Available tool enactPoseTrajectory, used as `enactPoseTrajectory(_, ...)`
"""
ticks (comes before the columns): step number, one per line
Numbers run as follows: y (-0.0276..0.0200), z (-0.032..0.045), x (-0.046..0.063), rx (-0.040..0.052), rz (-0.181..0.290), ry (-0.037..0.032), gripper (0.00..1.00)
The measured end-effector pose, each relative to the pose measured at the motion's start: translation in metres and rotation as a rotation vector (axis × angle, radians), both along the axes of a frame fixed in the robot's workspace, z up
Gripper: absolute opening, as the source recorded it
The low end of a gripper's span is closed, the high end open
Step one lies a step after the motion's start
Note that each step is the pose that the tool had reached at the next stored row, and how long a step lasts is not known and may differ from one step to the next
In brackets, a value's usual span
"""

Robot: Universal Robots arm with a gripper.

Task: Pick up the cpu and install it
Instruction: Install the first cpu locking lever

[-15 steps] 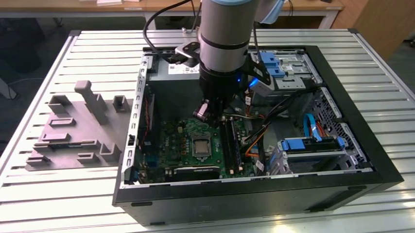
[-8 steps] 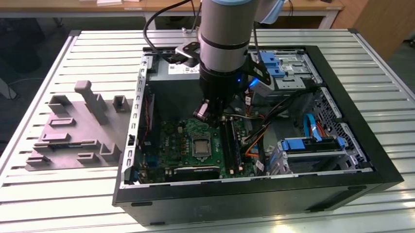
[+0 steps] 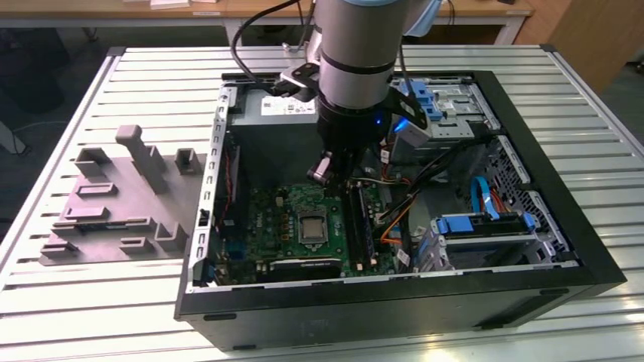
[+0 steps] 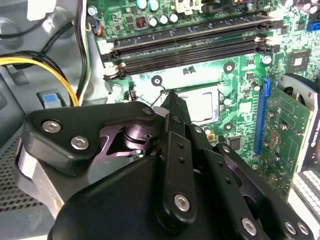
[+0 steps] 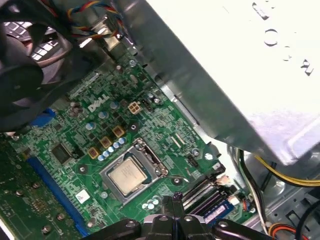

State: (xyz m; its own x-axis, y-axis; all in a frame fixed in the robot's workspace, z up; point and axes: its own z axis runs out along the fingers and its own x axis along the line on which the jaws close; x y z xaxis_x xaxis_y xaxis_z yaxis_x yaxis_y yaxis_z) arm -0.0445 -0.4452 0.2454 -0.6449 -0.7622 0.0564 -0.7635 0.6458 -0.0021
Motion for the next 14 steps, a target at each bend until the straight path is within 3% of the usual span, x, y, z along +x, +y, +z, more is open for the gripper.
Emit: enactPoseTrajectory(14, 0.0146, -0.0009, 0.006, 0.0, 0.0, 0.0, 0.11)
